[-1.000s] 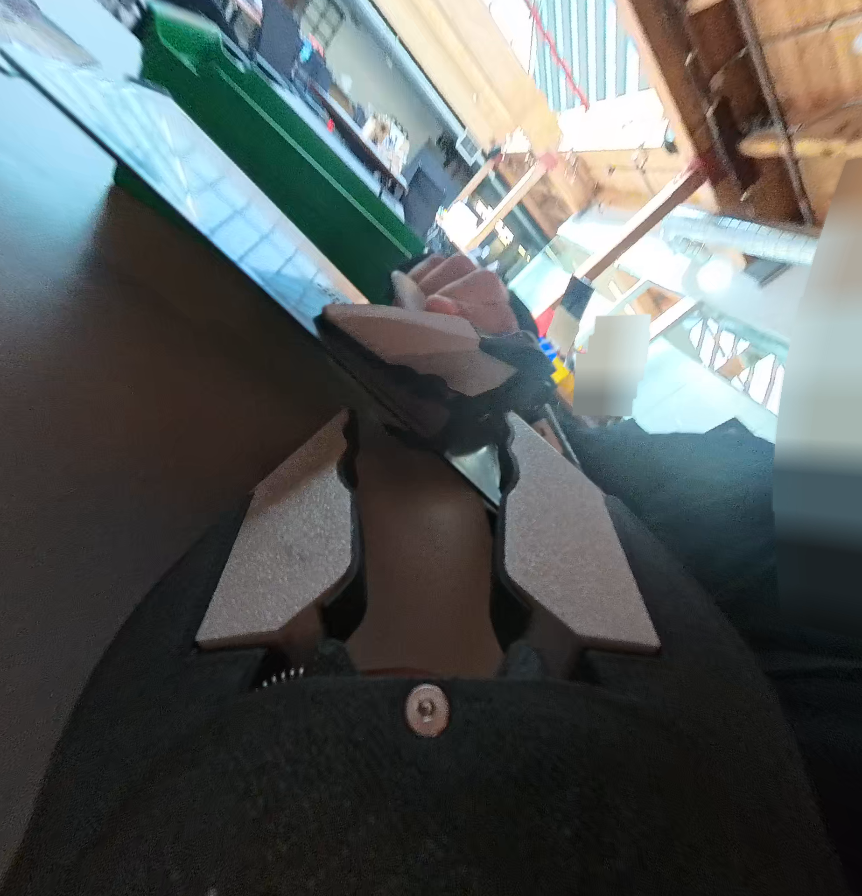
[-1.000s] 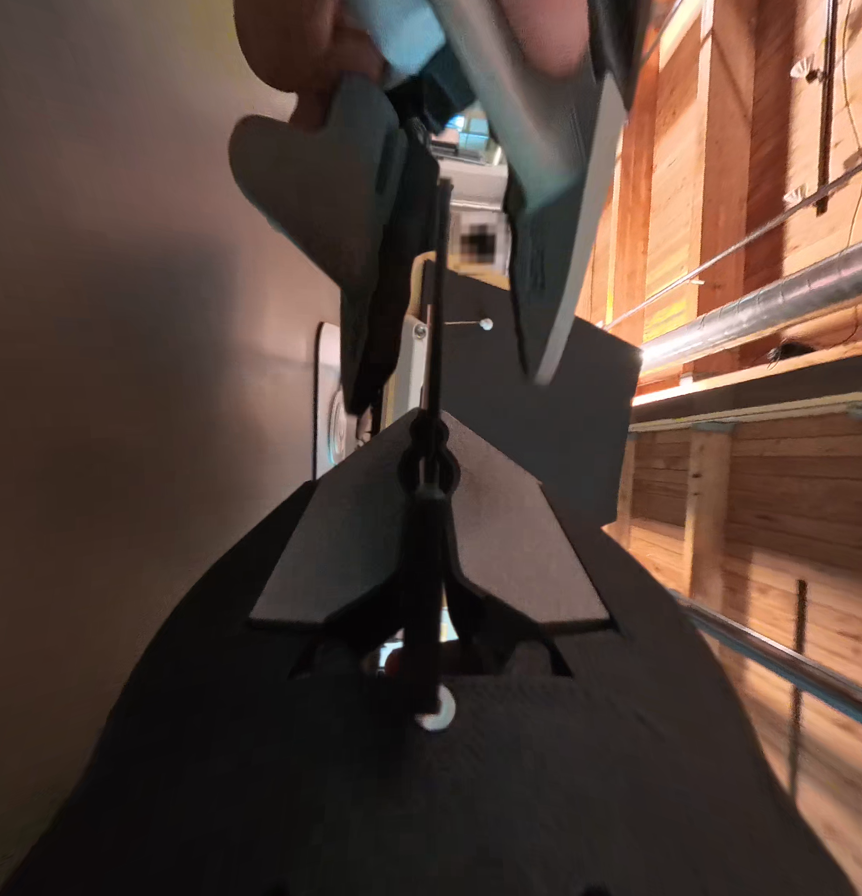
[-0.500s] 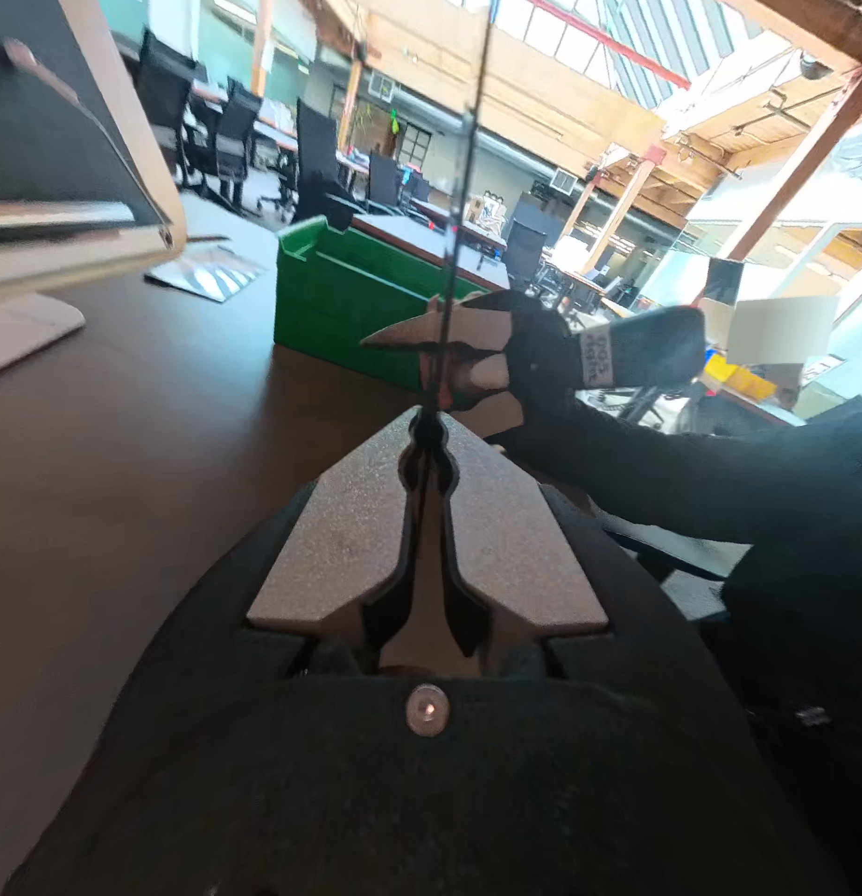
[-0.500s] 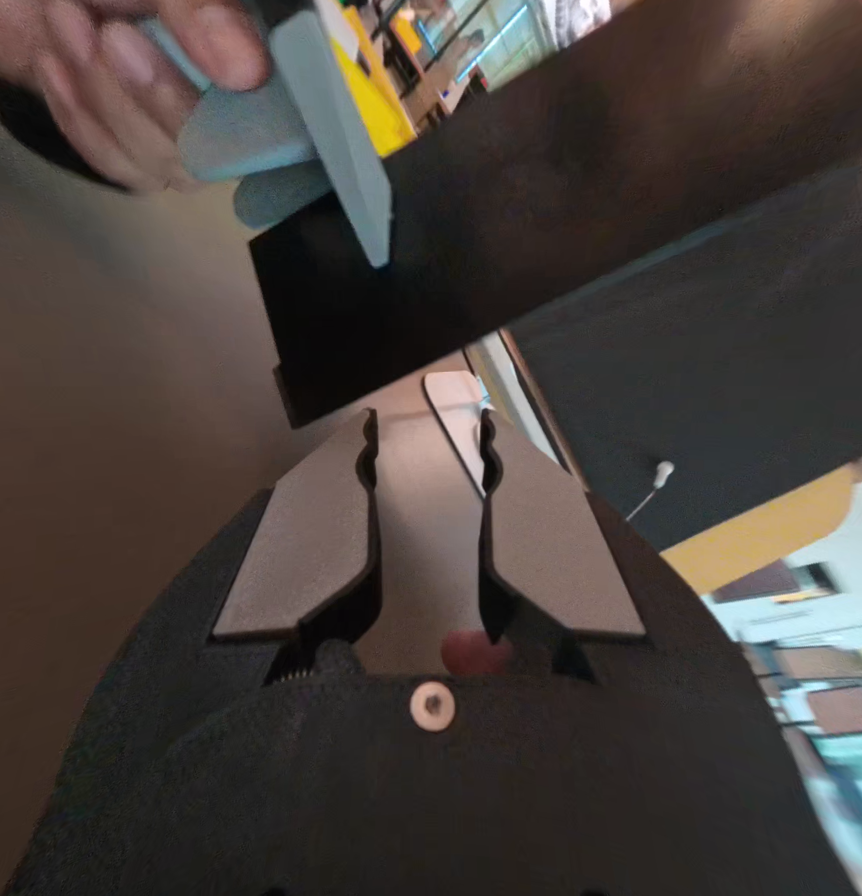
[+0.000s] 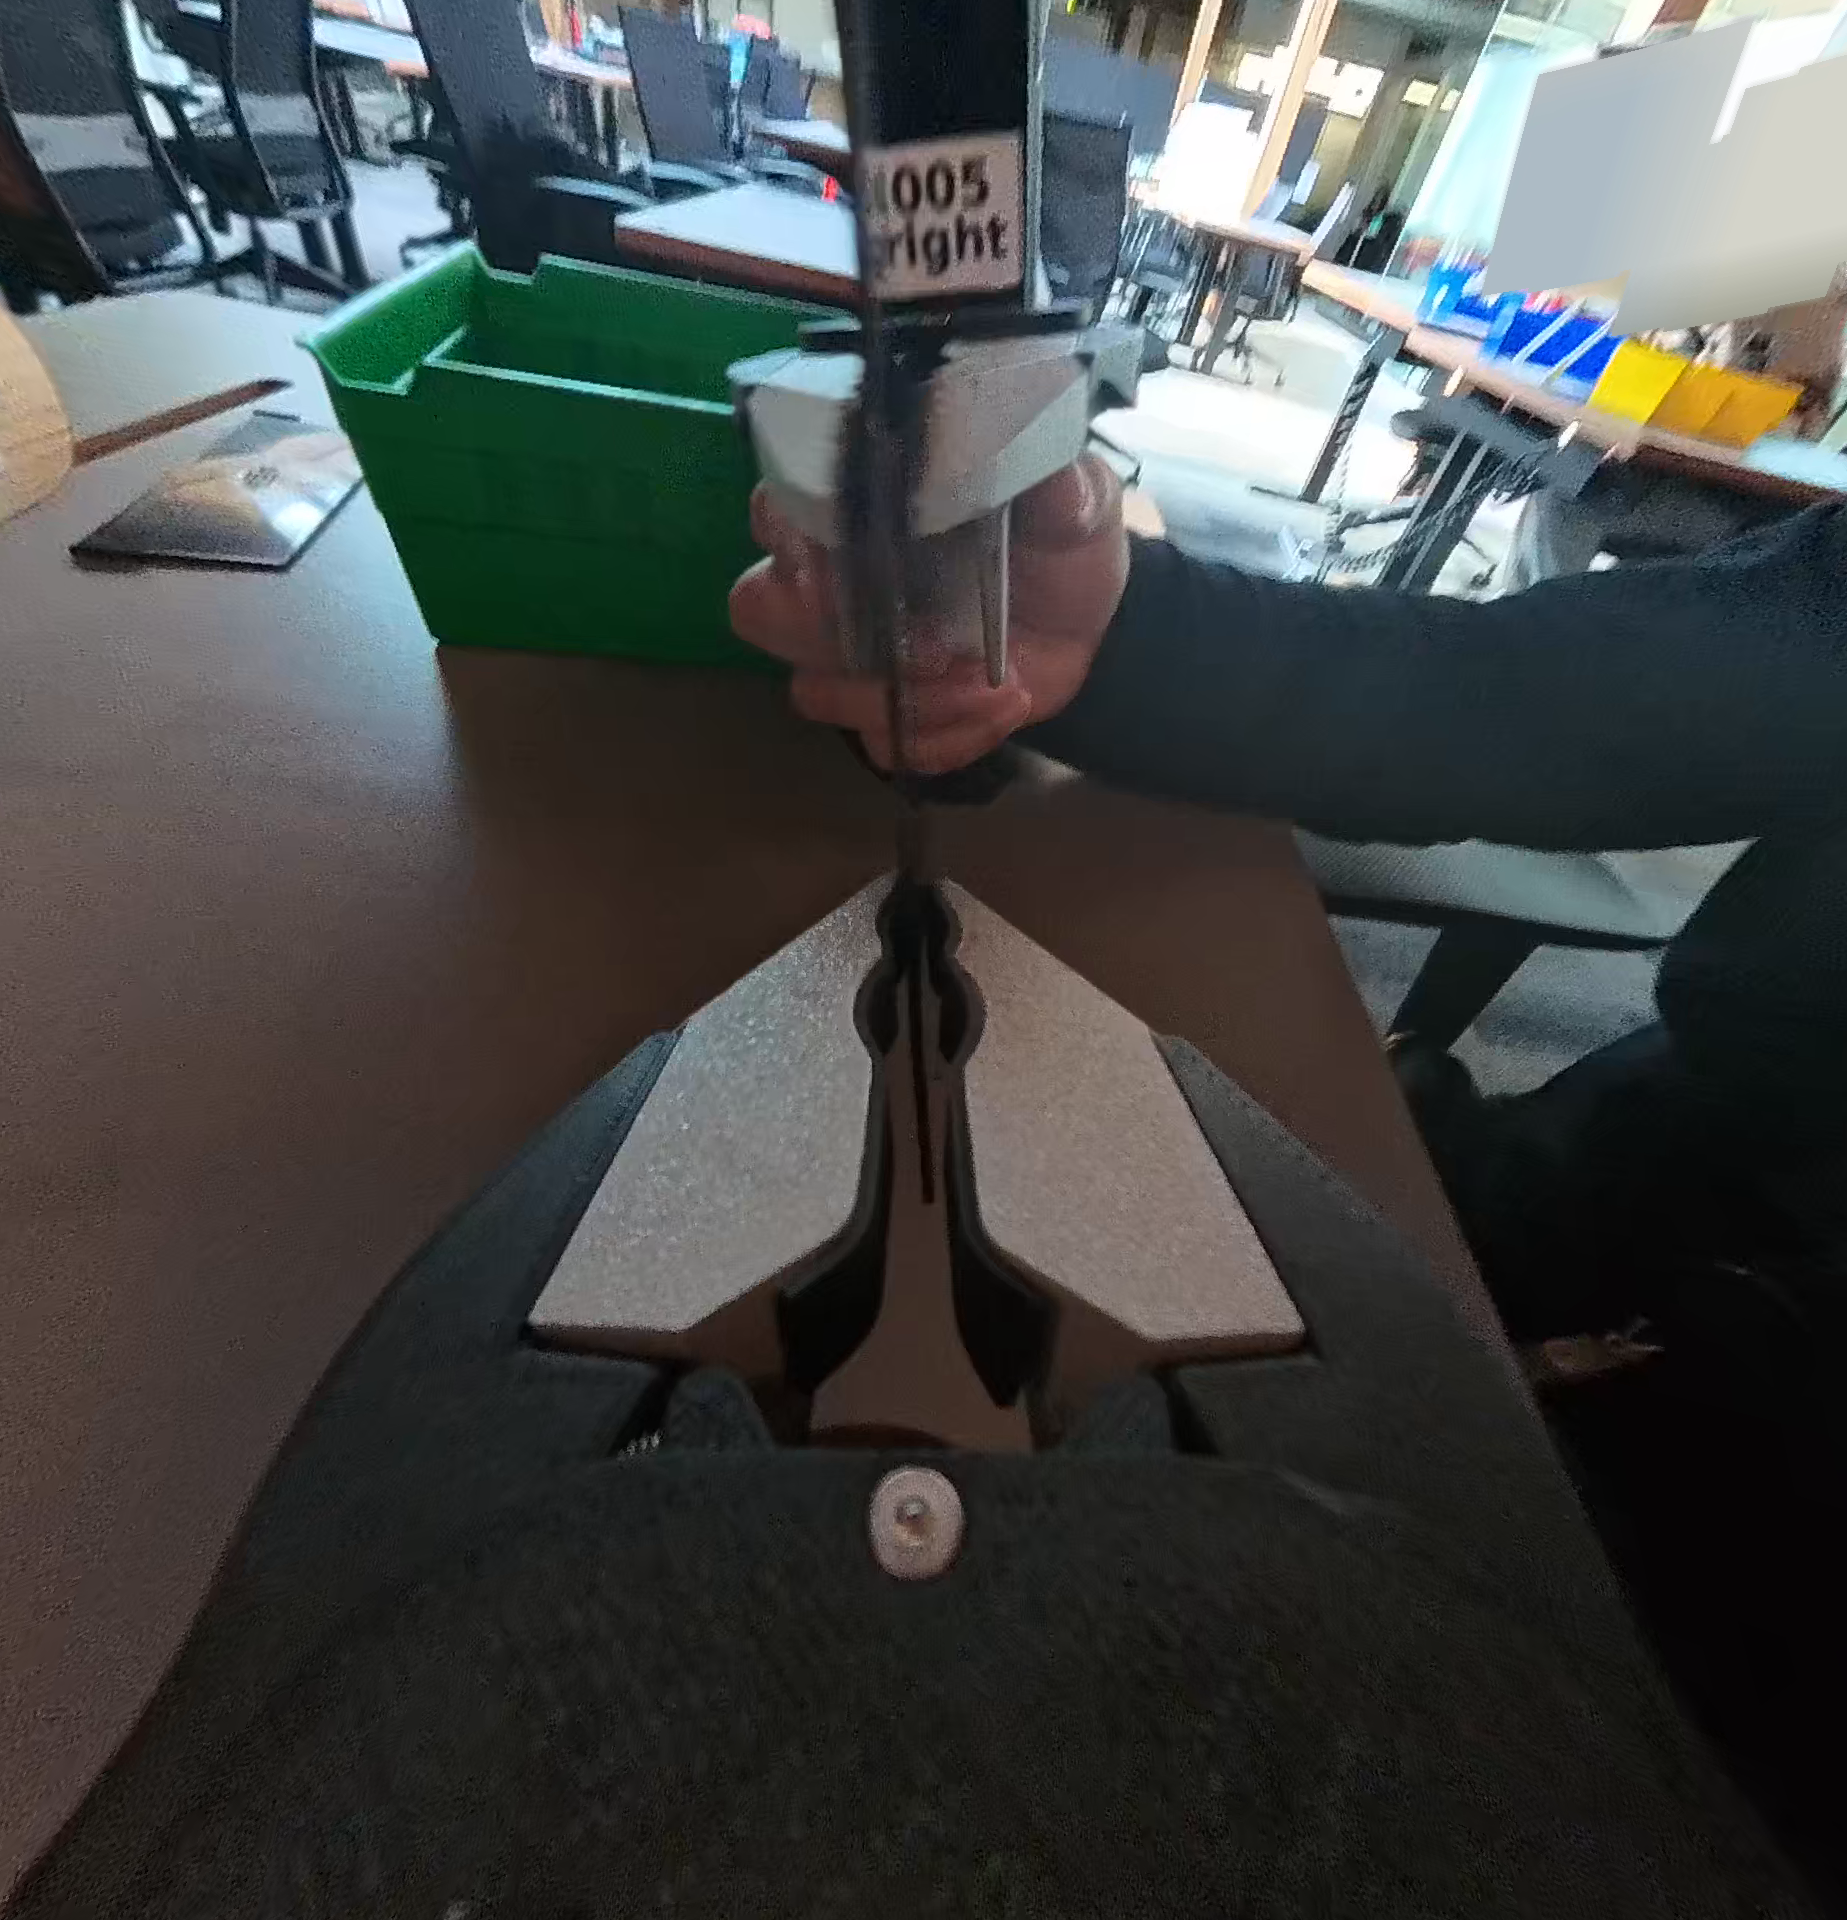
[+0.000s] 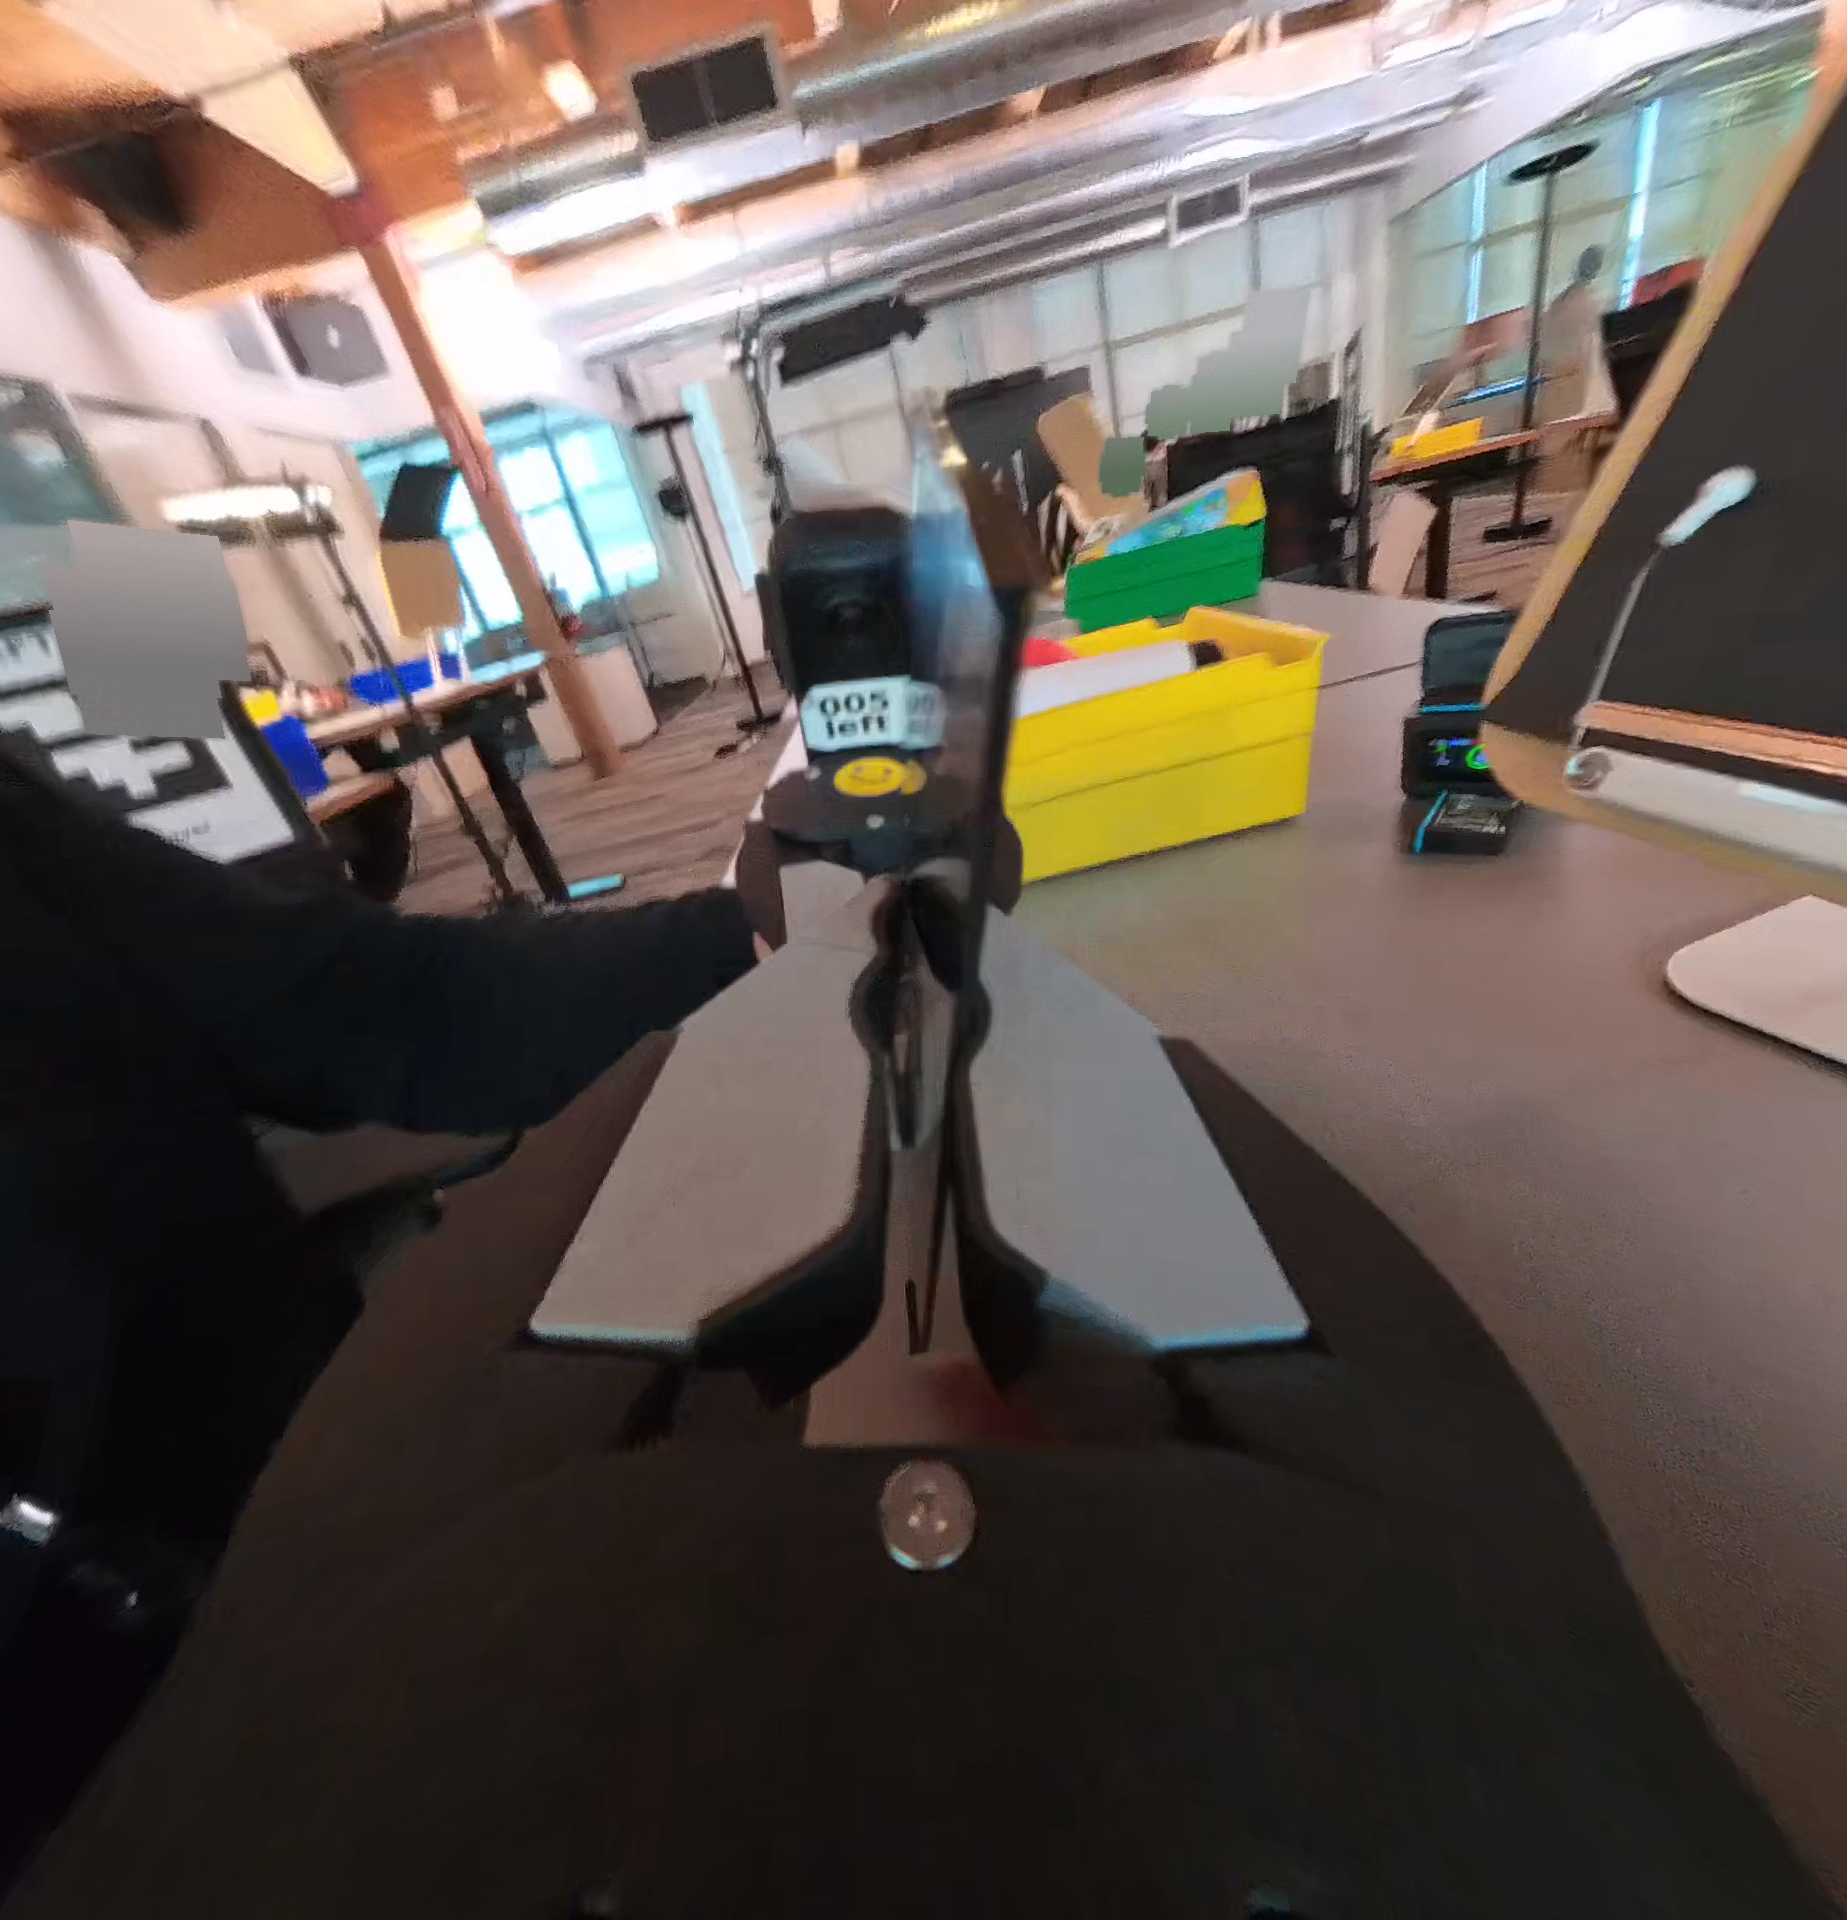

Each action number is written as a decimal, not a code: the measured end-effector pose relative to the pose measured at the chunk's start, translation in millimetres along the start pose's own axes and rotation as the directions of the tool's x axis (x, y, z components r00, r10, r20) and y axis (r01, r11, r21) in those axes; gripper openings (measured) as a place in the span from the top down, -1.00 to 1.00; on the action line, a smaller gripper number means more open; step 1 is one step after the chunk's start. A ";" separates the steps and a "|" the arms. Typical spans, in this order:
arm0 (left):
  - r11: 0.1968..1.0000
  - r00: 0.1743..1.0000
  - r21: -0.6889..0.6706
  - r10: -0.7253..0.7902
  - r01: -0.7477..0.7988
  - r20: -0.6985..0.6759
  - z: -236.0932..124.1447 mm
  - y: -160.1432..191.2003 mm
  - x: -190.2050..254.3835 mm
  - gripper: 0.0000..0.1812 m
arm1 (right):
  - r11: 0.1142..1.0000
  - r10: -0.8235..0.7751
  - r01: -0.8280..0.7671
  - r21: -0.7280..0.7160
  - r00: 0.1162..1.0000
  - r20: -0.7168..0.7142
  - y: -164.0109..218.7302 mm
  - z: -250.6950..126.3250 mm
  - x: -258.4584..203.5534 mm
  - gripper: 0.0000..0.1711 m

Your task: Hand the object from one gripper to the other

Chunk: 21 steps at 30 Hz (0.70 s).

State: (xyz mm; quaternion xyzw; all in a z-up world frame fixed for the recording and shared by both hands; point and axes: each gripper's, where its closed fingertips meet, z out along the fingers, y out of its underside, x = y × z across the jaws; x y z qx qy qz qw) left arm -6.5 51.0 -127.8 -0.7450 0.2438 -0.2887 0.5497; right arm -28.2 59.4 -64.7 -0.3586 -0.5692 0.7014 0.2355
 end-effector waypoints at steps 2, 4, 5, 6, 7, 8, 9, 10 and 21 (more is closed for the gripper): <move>1.000 1.000 -0.028 0.002 -0.002 0.017 2.3 5.2 -2.9 1.00 | 0.997 -0.052 0.053 -0.049 0.998 0.020 6.3 3.7 -5.2 1.00; 0.998 0.997 0.007 -0.057 0.056 0.043 -0.7 1.6 -11.0 0.97 | 0.985 -0.151 0.149 -0.082 0.988 -0.017 6.3 3.4 -2.7 1.00; 0.994 0.993 0.042 -0.100 0.097 0.066 -4.2 -2.7 -18.0 0.90 | 0.973 -0.216 0.210 -0.090 0.975 -0.060 3.9 2.1 1.1 1.00; 0.988 0.985 0.075 -0.144 0.137 0.094 -9.1 -6.4 -26.8 0.75 | 0.954 -0.293 0.282 -0.102 0.950 -0.112 0.8 0.4 5.3 1.00; 0.980 0.975 0.107 -0.183 0.170 0.127 -15.1 -9.8 -36.4 0.66 | 0.919 -0.390 0.372 -0.127 0.905 -0.170 -2.5 -1.2 9.2 1.00; 0.972 0.962 0.142 -0.209 0.186 0.175 -22.6 -12.6 -47.5 0.65 | 0.861 -0.508 0.480 -0.171 0.831 -0.226 -5.3 -2.9 12.7 1.00; 0.967 0.946 0.175 -0.226 0.187 0.233 -30.9 -14.3 -58.6 0.68 | 0.770 -0.638 0.591 -0.240 0.720 -0.274 -6.9 -4.8 16.6 1.00; 0.960 0.929 0.208 -0.244 0.189 0.277 -38.7 -16.3 -67.2 0.68 | 0.647 -0.762 0.684 -0.337 0.568 -0.311 -8.0 -7.5 22.6 1.00; 0.837 0.835 0.121 -0.499 0.534 -0.232 -15.2 -16.6 -14.1 0.39 | -0.236 -0.965 0.661 -0.713 -0.243 0.095 40.0 2.7 46.9 1.00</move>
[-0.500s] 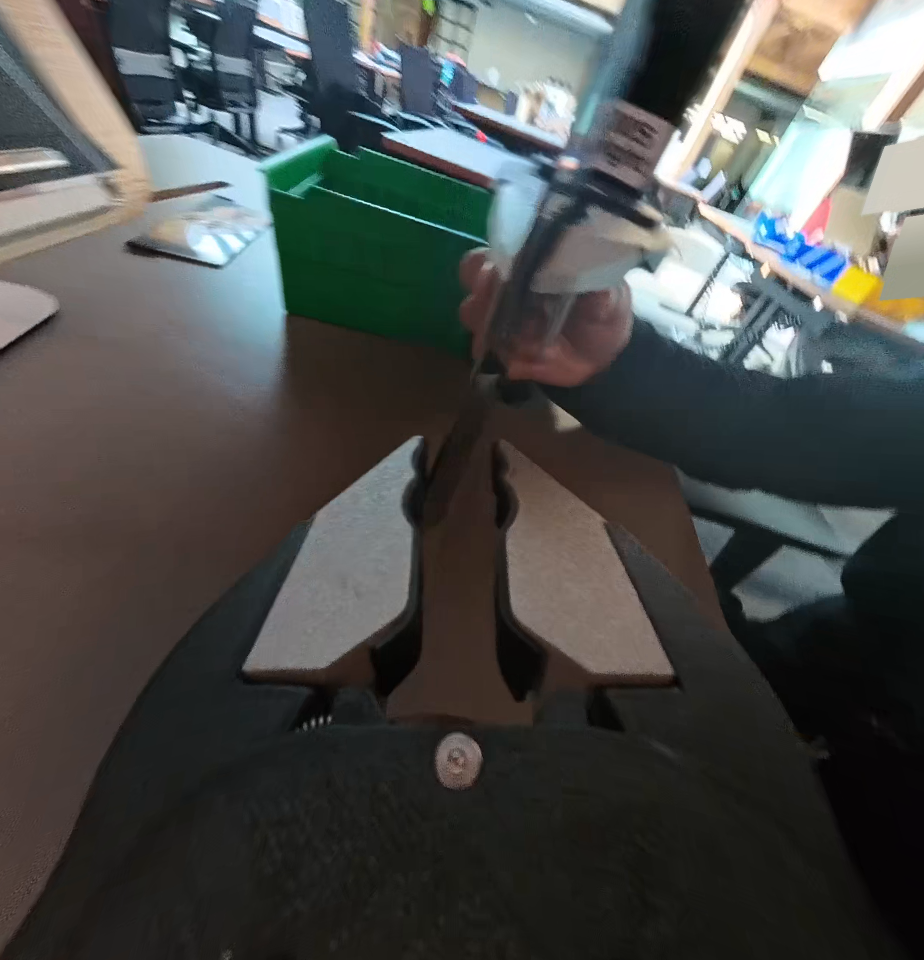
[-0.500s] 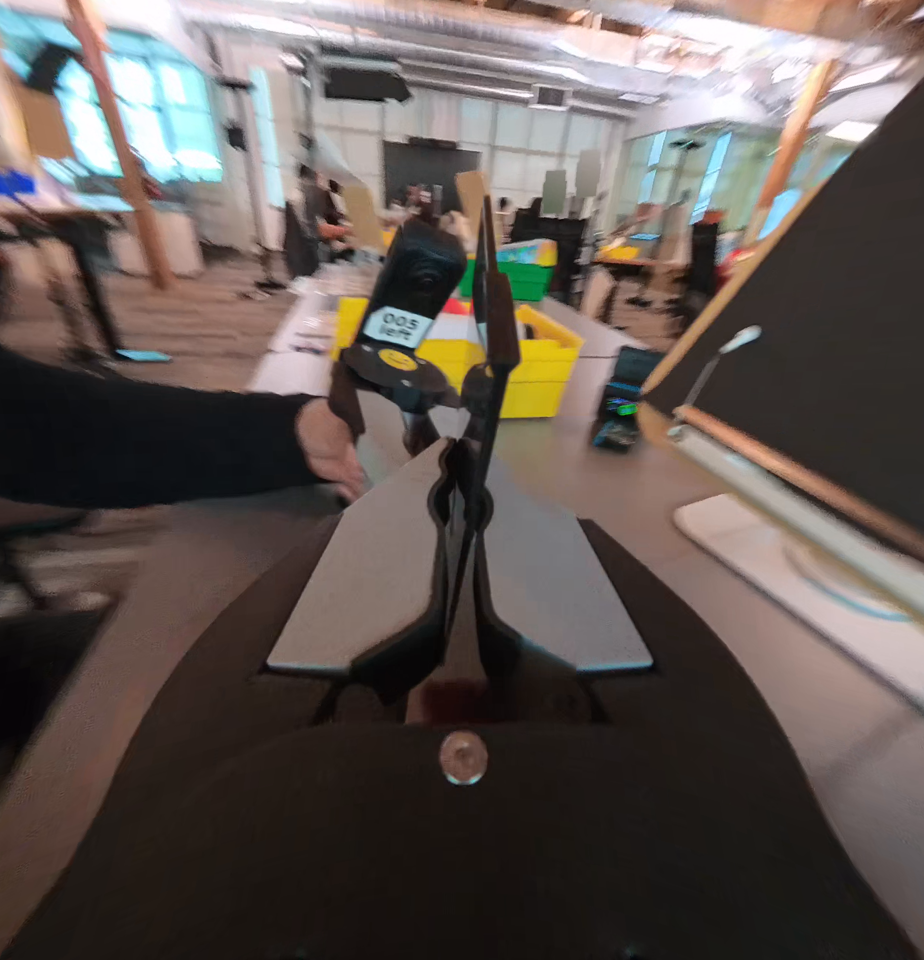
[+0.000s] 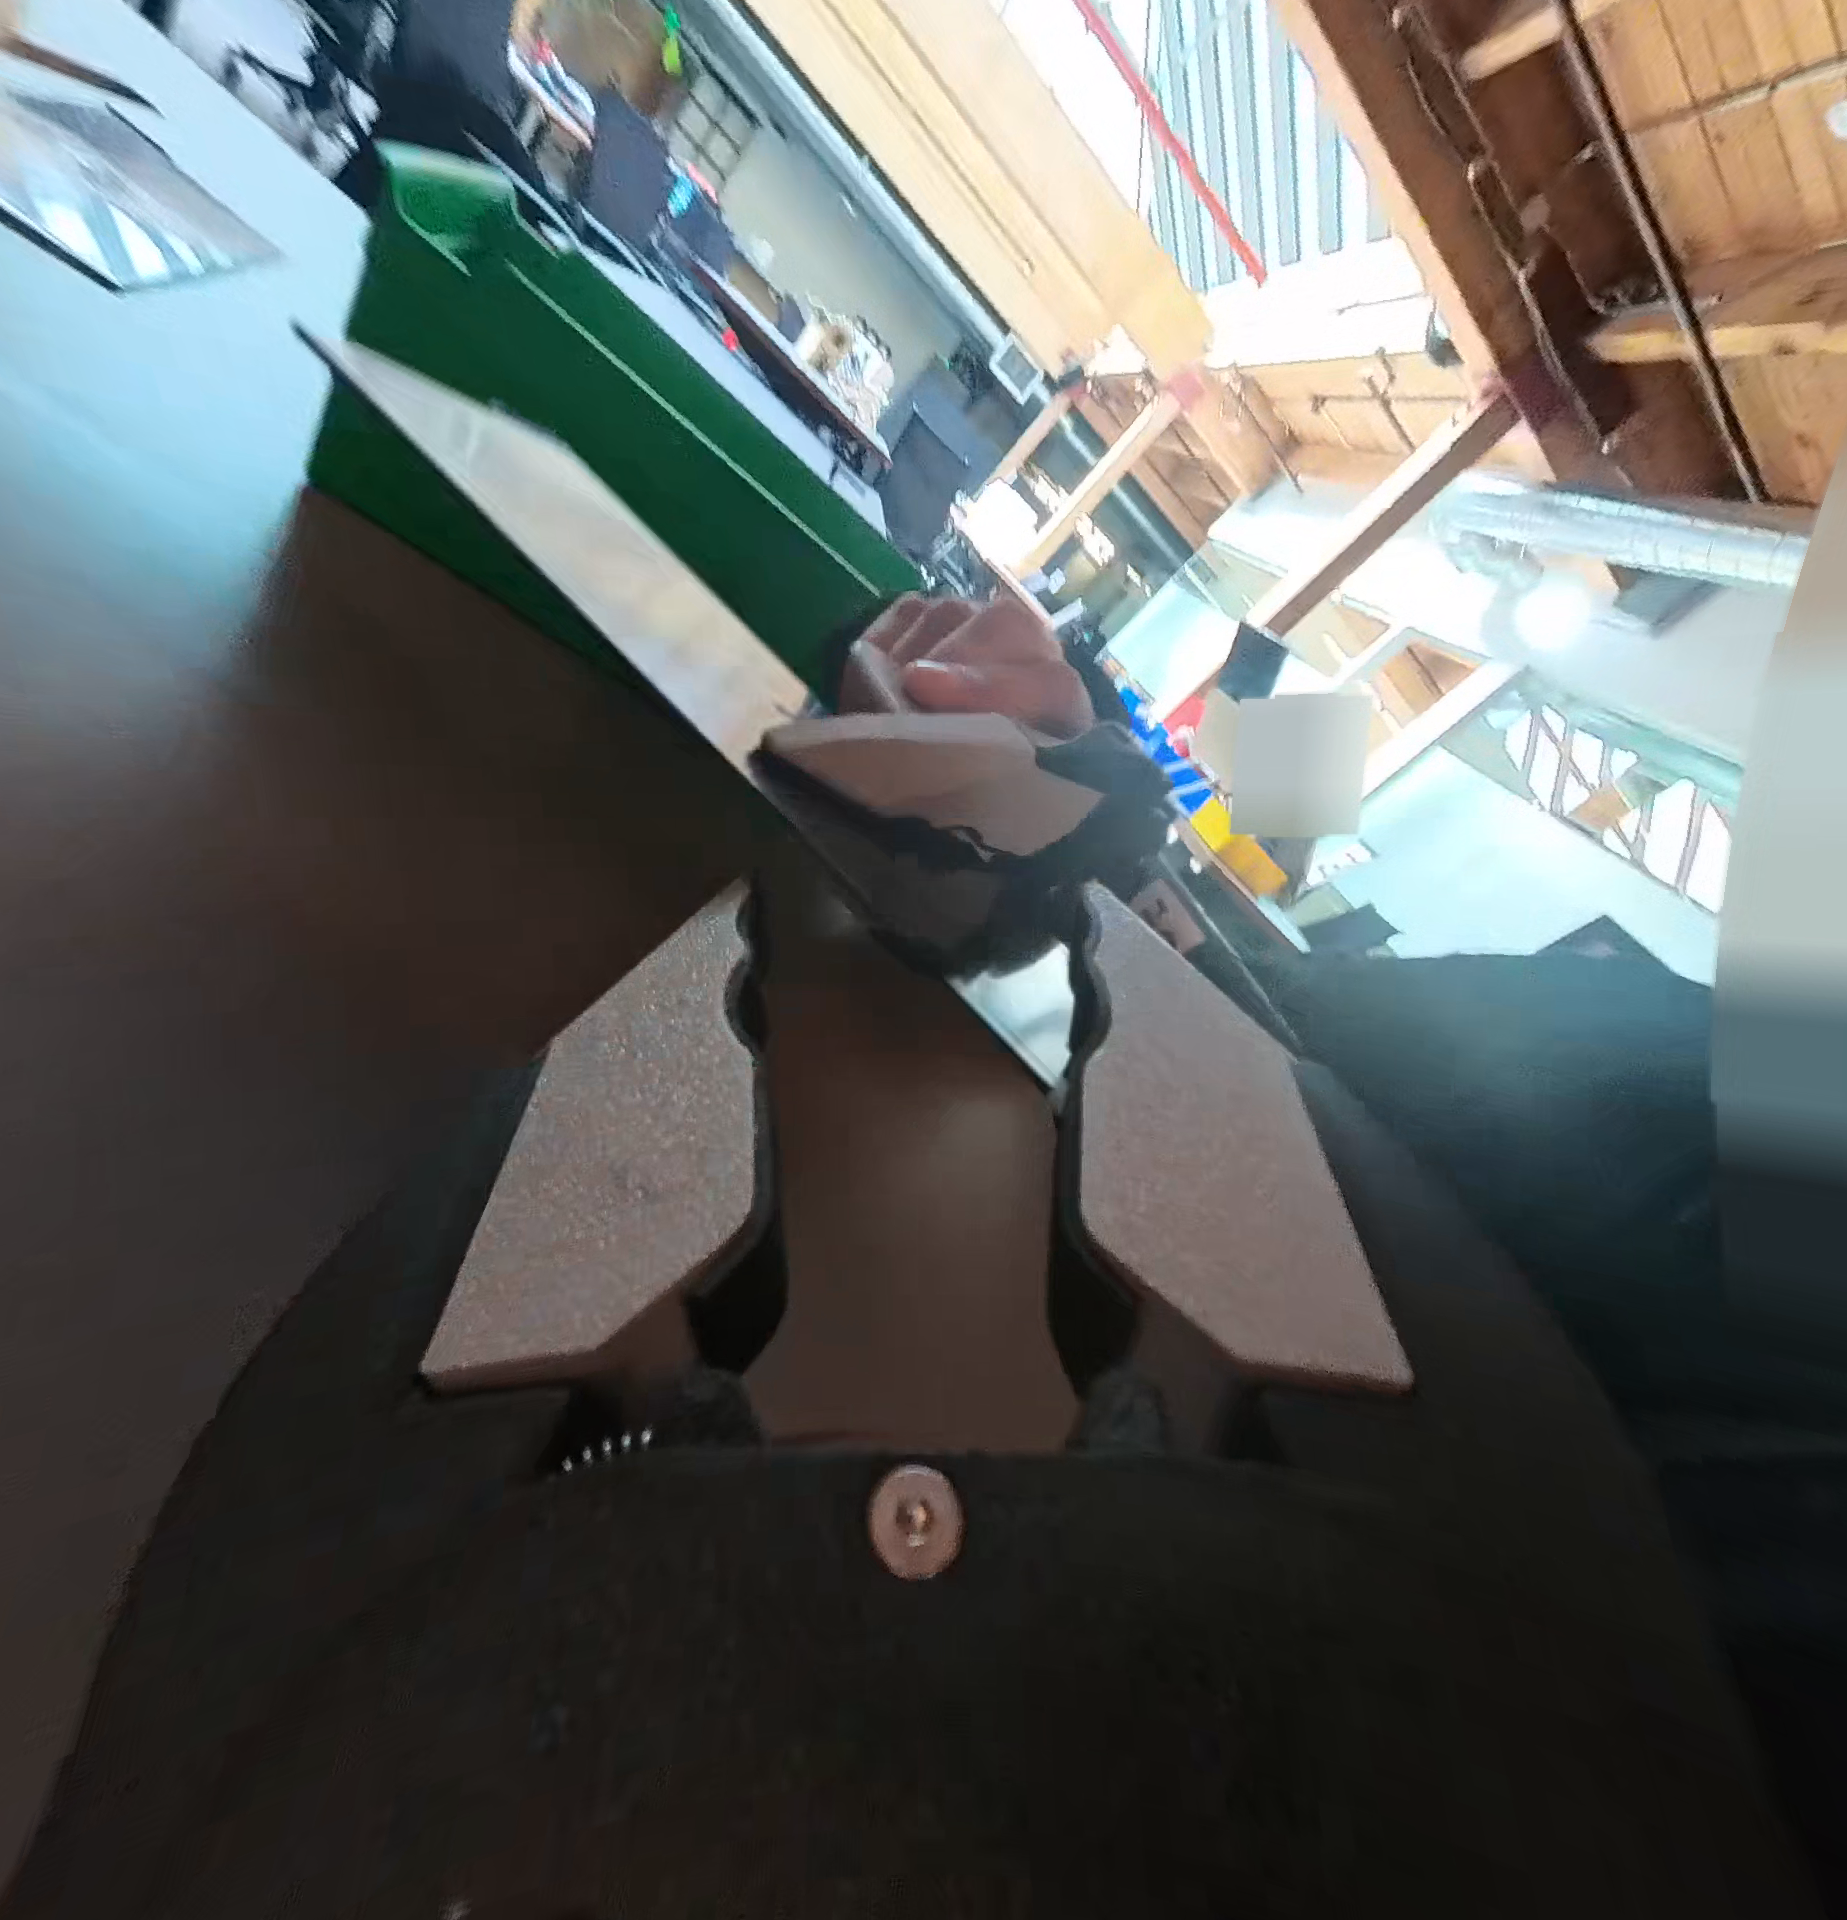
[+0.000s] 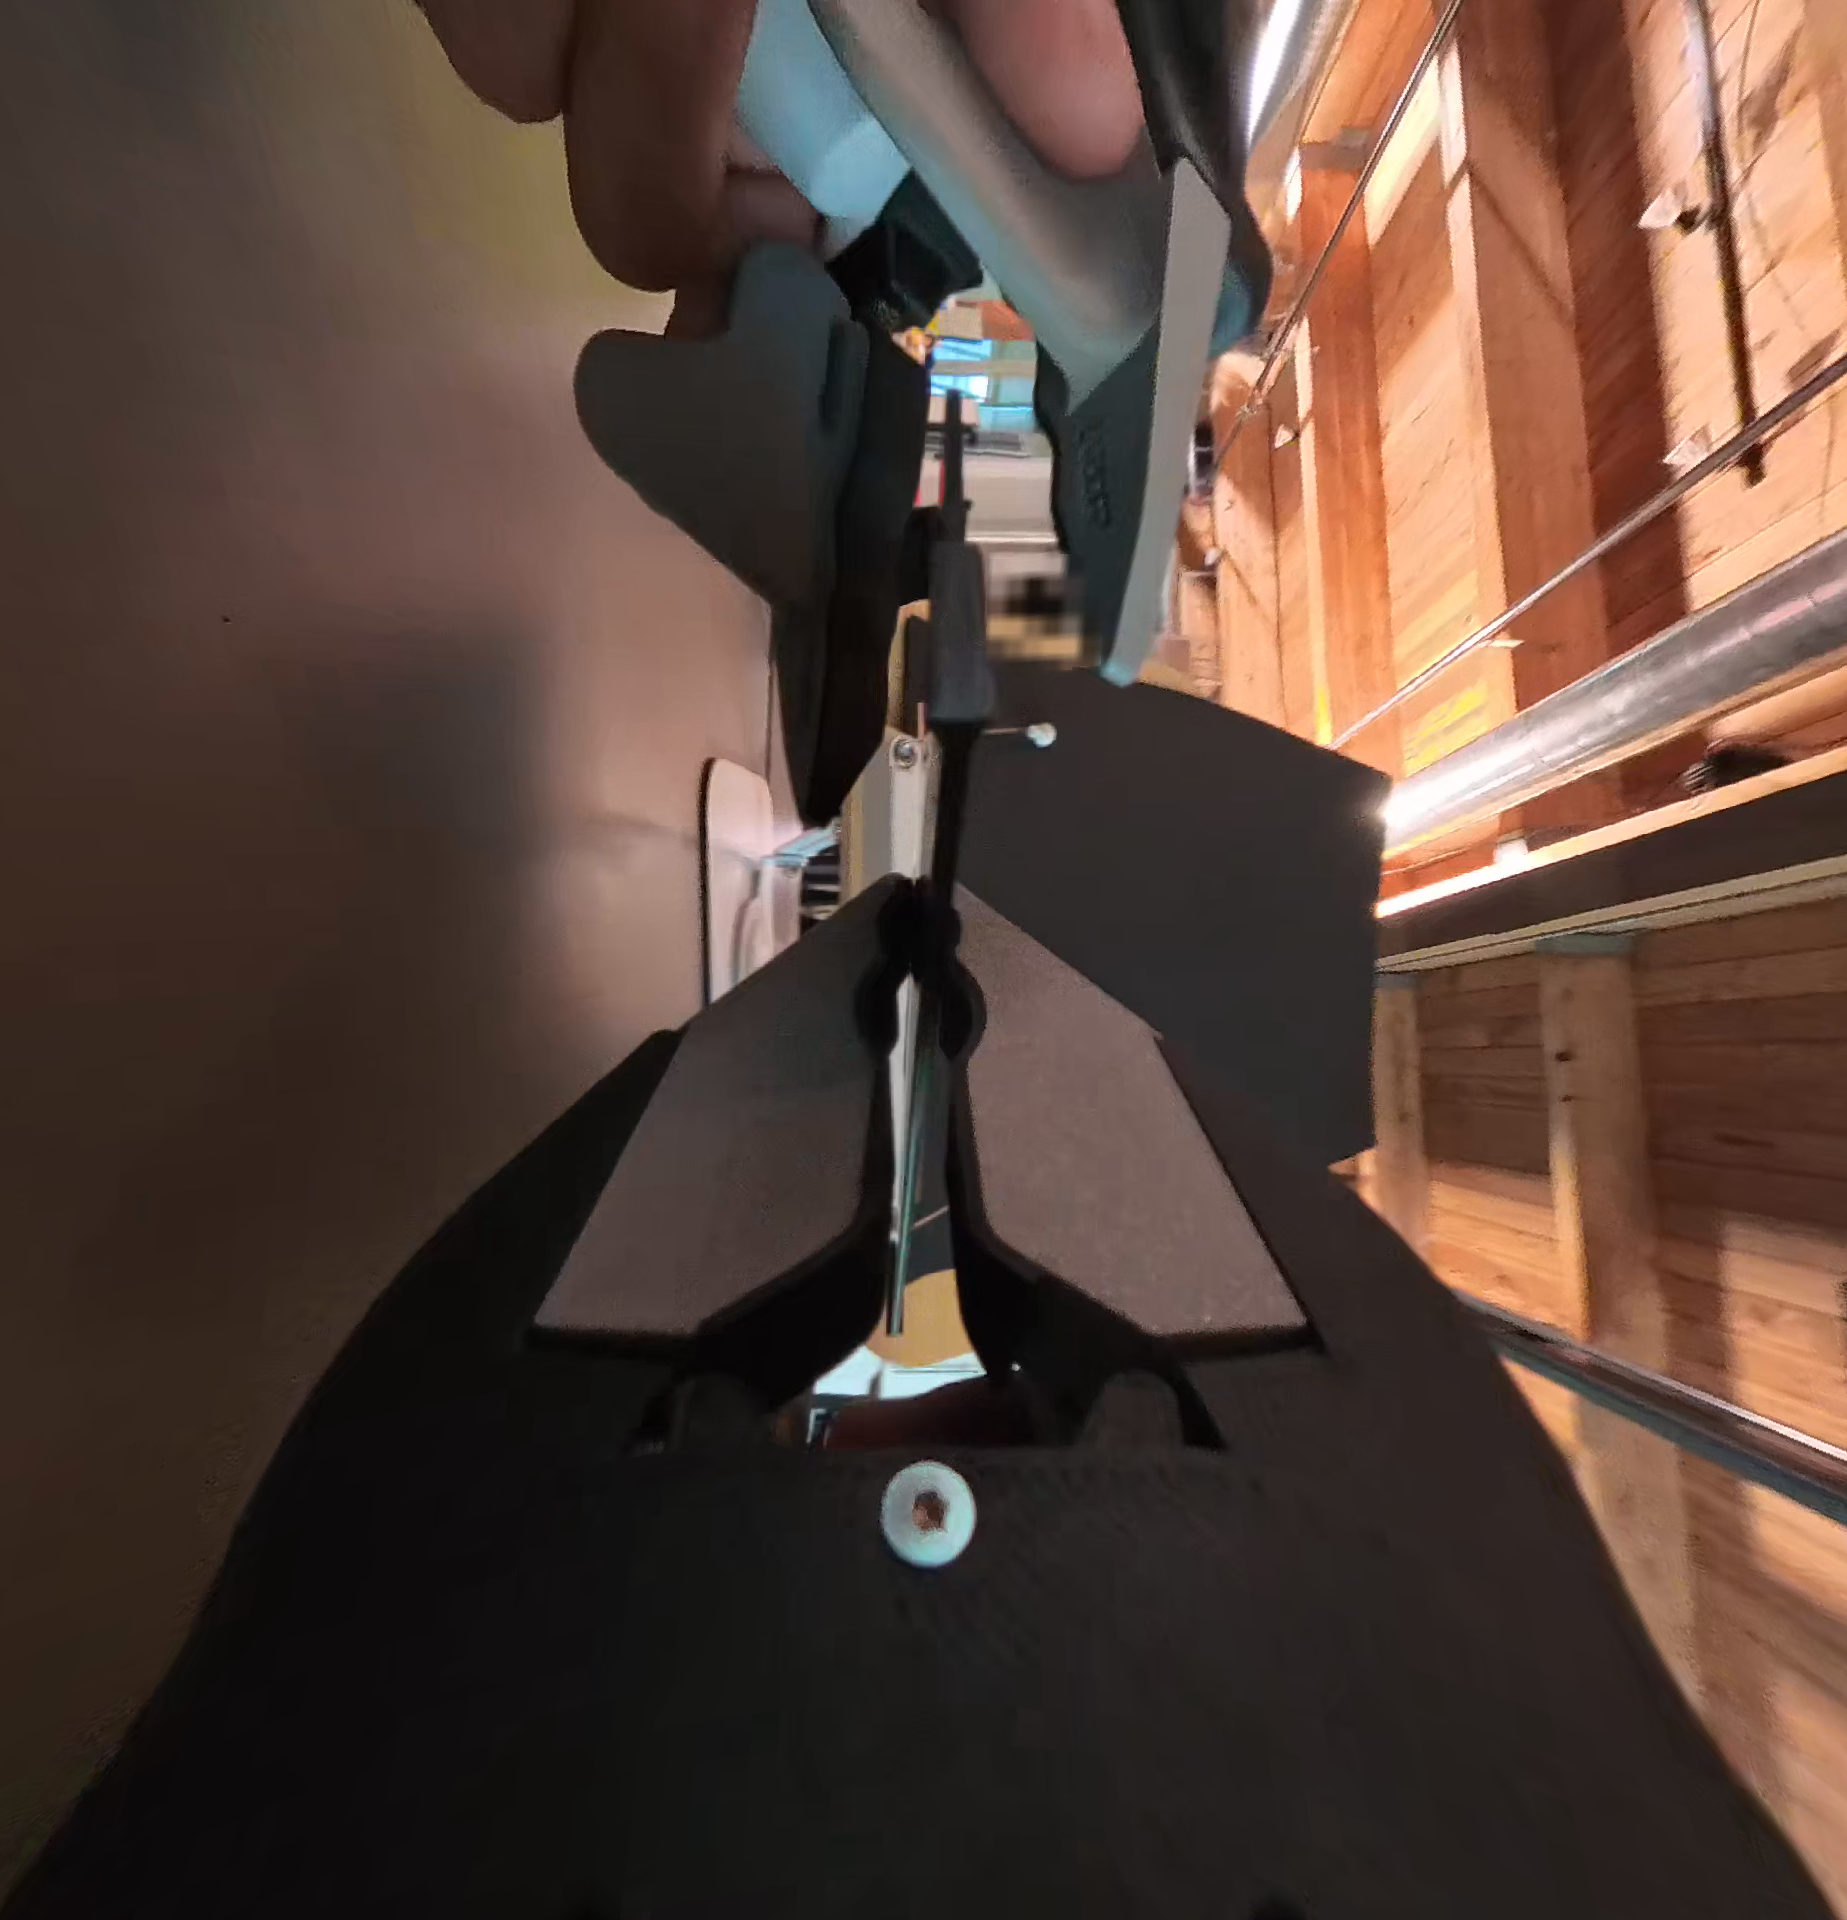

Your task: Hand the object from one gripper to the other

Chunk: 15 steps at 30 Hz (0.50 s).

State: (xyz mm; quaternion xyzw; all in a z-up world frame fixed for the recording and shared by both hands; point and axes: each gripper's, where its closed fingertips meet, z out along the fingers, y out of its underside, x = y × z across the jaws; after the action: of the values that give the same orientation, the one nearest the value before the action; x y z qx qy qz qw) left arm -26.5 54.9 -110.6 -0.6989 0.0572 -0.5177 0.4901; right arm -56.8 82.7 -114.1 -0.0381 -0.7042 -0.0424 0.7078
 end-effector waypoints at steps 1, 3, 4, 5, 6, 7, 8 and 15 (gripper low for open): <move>0.999 1.000 -0.032 0.010 -0.010 0.002 2.9 5.7 0.2 0.44 | 1.000 -0.030 0.030 0.000 0.999 -0.012 -2.4 0.0 0.1 1.00; 0.994 0.999 -0.101 0.049 -0.050 -0.010 8.3 18.3 3.0 0.73 | 0.999 -0.046 0.046 0.006 0.999 -0.006 -7.4 0.4 -2.9 1.00; 0.990 0.998 -0.128 0.065 -0.064 0.008 10.9 23.4 0.6 0.76 | 0.999 -0.044 0.044 0.001 0.999 0.001 -7.5 0.8 -4.3 1.00; 0.989 0.997 -0.127 0.076 -0.073 0.013 11.8 23.7 0.1 0.76 | 0.999 -0.048 0.048 -0.002 0.999 -0.001 -7.1 0.9 -4.5 1.00; 0.990 0.997 -0.122 0.071 -0.070 0.004 11.6 22.4 1.8 0.79 | 0.999 -0.052 0.052 0.001 0.999 -0.016 -6.8 0.7 -3.0 1.00; 0.990 0.997 -0.116 0.082 -0.081 -0.001 10.9 20.7 3.3 0.84 | 0.999 -0.051 0.052 0.010 0.998 -0.043 -7.7 0.2 0.2 0.93; 0.988 0.993 -0.106 0.115 -0.112 0.018 9.6 17.4 2.3 0.88 | 0.999 -0.042 0.043 0.022 0.997 -0.064 -8.7 0.2 2.1 0.75; 0.903 0.804 -0.160 0.429 -0.400 0.412 -28.4 -14.5 -31.6 1.00 | 0.965 0.262 -0.262 -0.002 0.964 0.041 15.7 -0.9 -3.4 0.33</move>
State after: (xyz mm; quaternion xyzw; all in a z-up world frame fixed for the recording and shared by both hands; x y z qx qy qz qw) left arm -69.2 63.1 -121.4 -0.7831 0.1137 -0.2256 0.5683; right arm -54.1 98.2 -117.5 -0.1303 -0.7074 0.0536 0.6926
